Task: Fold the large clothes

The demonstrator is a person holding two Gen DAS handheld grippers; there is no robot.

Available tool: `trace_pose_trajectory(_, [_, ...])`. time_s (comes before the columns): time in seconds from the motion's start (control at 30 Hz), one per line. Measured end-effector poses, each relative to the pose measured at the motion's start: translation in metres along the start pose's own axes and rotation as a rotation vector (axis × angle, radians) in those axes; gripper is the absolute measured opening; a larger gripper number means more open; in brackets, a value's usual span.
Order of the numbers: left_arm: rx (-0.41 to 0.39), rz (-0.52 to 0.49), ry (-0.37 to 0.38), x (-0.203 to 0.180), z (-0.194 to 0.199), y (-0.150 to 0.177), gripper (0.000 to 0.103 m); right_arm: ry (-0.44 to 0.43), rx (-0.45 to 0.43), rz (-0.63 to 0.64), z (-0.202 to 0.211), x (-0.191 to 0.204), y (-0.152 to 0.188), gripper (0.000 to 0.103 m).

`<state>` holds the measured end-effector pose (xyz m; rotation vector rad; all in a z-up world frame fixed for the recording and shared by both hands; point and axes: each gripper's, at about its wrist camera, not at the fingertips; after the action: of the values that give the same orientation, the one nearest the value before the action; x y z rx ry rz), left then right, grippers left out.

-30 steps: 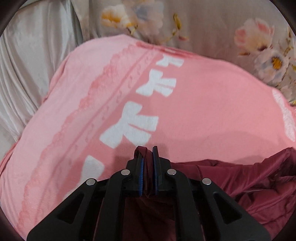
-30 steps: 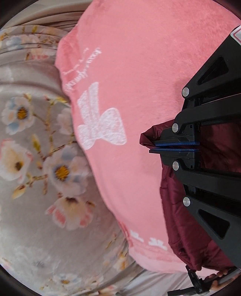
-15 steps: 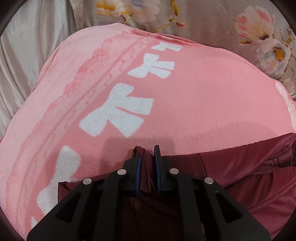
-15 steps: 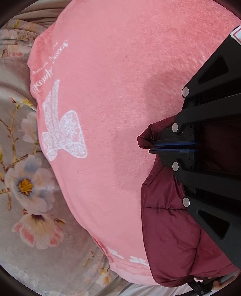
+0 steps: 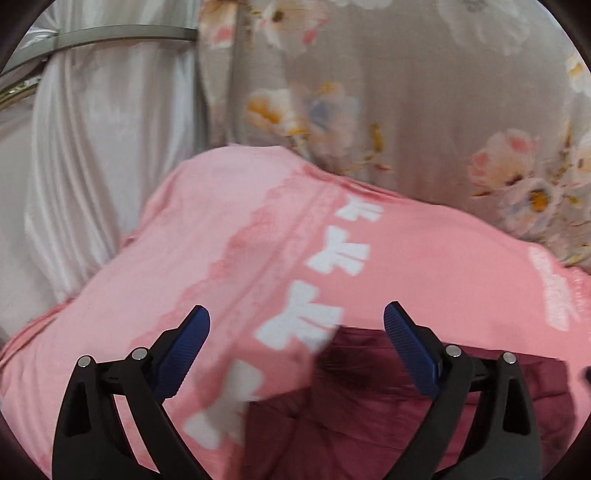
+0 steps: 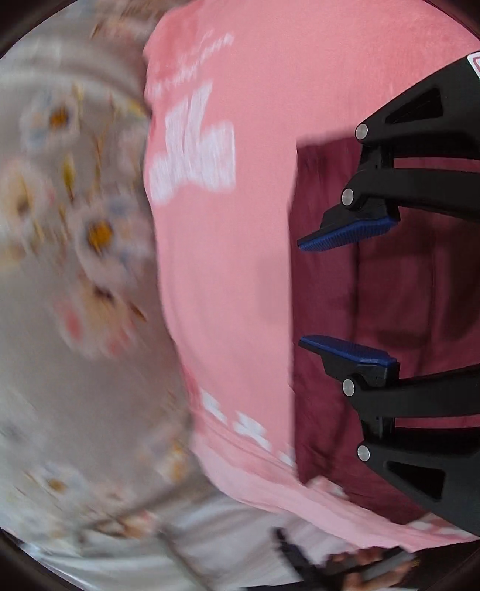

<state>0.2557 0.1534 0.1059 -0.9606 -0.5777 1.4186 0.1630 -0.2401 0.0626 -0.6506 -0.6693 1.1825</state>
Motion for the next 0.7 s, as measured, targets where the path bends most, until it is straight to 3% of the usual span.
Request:
trace_pose_trajectory(0.1, [0.071,-0.066,0.087,-0.040,-0.007,0.006,0.093,0.016,0.079,0.122,-0.038,0.048,0.006,0.047])
trace_pose_trajectory(0.13, [0.091,-0.099,0.105,-0.055,-0.011,0.011,0.093,0.021,0.116,0.138,-0.053,0.056,0.008,0.042])
trace_pose_trajectory(0.17, [0.110,-0.131,0.118,-0.068,-0.016,0.017,0.093,0.027,0.156,0.139,-0.069,0.062,0.009,0.033])
trace_pose_trajectory(0.2, [0.122,-0.152,0.124,-0.077,-0.020,0.023,0.093,0.033,0.172,0.138,-0.077,0.062,0.011,0.007])
trace_pose_trajectory(0.23, [0.134,-0.170,0.134,-0.087,-0.025,0.027,0.093,0.050,0.185,0.134,-0.084,0.062,0.010,0.003])
trace_pose_trajectory(0.43, [0.188,-0.231,0.199,-0.130,-0.052,0.034,0.092,-0.016,0.066,0.065,-0.056,0.060,-0.030,0.002])
trace_pose_trajectory(0.57, [0.273,-0.251,0.190,-0.155,-0.101,0.044,0.085,0.024,0.137,0.078,-0.092,0.069,-0.032,0.001])
trace_pose_trajectory(0.7, [0.355,-0.242,0.150,-0.159,-0.146,0.068,0.080,0.047,0.209,0.075,-0.128,0.067,-0.012,0.001])
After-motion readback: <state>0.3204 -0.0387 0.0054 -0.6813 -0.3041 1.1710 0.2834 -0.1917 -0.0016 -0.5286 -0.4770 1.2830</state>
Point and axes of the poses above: each gripper's, at about its wrist camera, not at the fingertips, and z roughly against the way its jaws point, x to its left, y to its underside, and after that the axes turned 12 degrees about y, right-handed
